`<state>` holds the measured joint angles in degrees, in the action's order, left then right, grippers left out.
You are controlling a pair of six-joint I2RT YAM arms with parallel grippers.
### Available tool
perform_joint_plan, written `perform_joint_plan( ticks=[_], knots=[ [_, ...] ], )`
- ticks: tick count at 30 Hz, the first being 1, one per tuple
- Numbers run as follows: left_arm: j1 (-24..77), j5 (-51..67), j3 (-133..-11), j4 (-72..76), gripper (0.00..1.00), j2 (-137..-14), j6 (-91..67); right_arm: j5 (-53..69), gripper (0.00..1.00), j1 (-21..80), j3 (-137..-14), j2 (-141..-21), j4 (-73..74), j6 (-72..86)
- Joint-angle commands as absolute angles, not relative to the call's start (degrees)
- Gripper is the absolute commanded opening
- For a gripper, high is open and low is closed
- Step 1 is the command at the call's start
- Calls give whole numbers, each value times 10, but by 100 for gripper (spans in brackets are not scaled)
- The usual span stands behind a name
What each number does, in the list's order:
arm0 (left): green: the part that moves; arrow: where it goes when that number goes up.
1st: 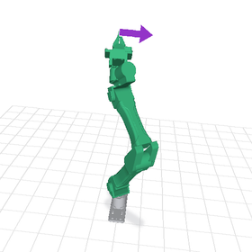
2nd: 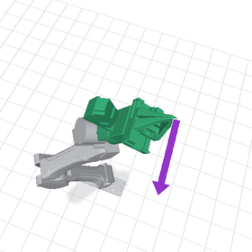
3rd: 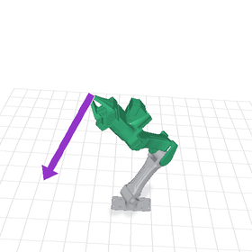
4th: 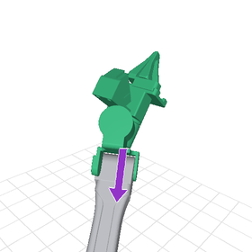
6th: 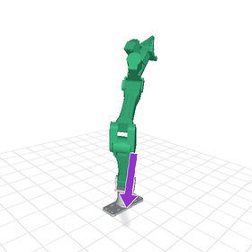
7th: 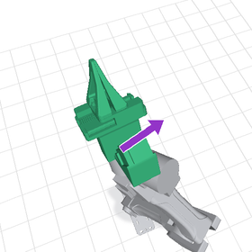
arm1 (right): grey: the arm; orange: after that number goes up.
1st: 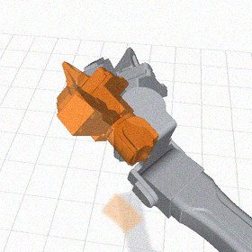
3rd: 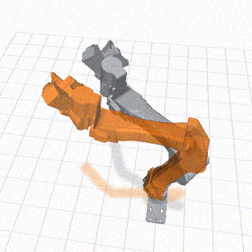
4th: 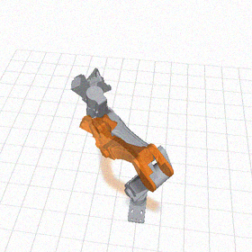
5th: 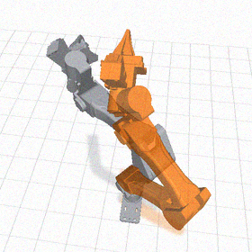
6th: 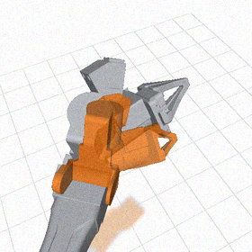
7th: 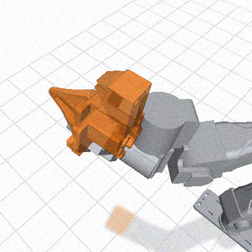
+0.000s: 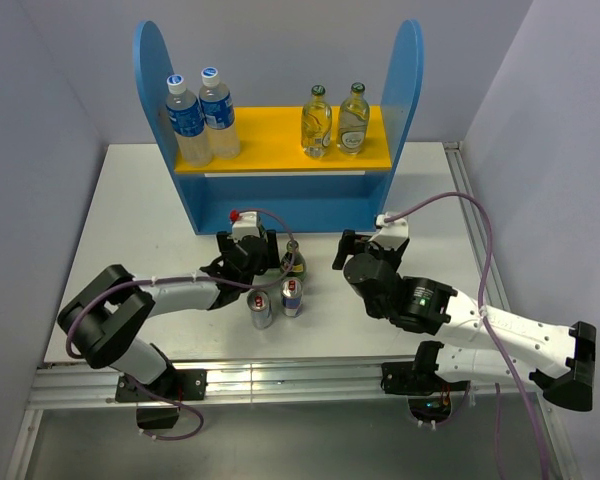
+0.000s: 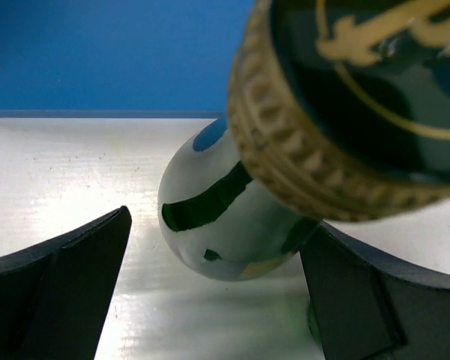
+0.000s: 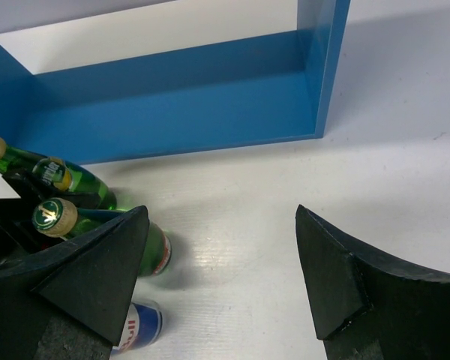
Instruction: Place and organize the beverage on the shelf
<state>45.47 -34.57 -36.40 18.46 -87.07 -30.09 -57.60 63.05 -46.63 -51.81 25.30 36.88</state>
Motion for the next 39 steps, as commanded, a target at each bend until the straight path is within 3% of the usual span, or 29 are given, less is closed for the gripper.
perform_joint_plan(
  ticks=[1,7,9,11,16,20,22,25,39],
  knots=[
    [451,-370,-369,243,99,-890,-283,-584,86,623,-457,-505,224,365],
    [446,-394,-366,298,99,-924,-279,-579,86,614,-446,-505,214,360],
    [446,-402,-367,310,95,-933,-278,-578,86,610,-442,-505,213,359],
    [446,-409,-368,316,78,-939,-279,-576,86,607,-437,-505,210,360],
    [445,-415,-374,324,63,-953,-275,-569,86,597,-426,-504,205,364],
    [445,-417,-374,330,40,-953,-270,-563,86,590,-418,-504,199,364],
    [443,-422,-375,331,19,-954,-267,-562,85,588,-417,-504,196,364],
    [438,-423,-376,332,1,-947,-270,-561,85,585,-415,-505,192,362],
    [375,-379,-403,334,0,-921,-273,-541,85,565,-402,-502,171,348]
  ],
)
